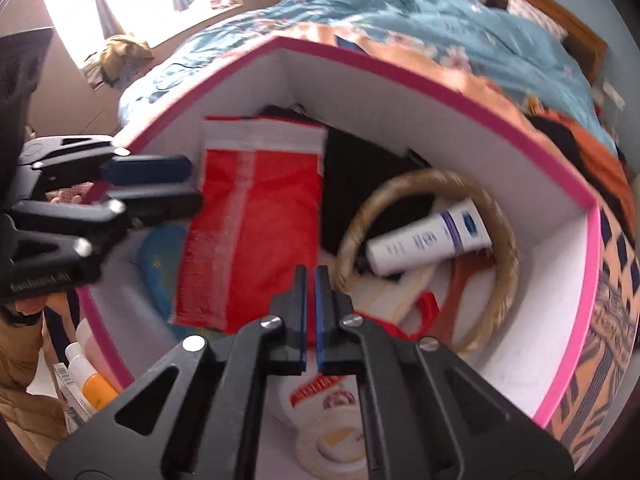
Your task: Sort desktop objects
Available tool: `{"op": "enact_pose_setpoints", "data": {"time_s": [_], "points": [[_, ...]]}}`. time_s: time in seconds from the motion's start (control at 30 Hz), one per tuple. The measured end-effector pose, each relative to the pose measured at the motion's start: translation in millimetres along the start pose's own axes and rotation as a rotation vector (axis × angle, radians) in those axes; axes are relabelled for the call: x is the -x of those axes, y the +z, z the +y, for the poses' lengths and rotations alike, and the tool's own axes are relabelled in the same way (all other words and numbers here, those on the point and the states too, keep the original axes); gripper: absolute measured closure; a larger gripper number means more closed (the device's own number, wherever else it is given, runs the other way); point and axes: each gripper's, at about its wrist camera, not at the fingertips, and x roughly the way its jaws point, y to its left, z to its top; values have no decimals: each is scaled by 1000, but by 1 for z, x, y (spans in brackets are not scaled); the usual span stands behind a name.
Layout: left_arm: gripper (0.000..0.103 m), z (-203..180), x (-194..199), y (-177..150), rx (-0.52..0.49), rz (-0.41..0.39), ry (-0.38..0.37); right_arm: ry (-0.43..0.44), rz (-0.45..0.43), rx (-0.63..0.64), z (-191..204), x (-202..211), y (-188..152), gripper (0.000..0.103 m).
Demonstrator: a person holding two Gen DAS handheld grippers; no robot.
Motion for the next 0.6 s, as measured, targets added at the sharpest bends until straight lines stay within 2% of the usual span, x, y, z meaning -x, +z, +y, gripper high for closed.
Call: {"op": "enact_pose_setpoints", "data": {"time_s": [0.17,0.3,0.37,0.4,0.43,0.5,0.57,0.6], "points": [[71,-7,3,-6,-45,5,4,10,-21,3,4,0,10,98],[54,-11,8,-10,-39,4,-39,52,-88,-38,3,13,5,93],[50,-16,11,-13,-41,-8,-56,67,-123,-64,3,20,0,87],[44,-19,13,-15,-45,-13,-49,70,-140,-69,4,24,-2,81],[32,-22,16,-17,-48,-26,-31,66,-160,-70,7,28,-6,80],[16,-29,24,-22,-50,-68,-7,56,-189,-68,13,35,-11,79],[11,-37,33,-28,-60,-109,38,52,-227,-78,18,43,-18,76],[6,-40,37,-31,-66,-115,49,46,-246,-82,20,47,-22,68]]}}
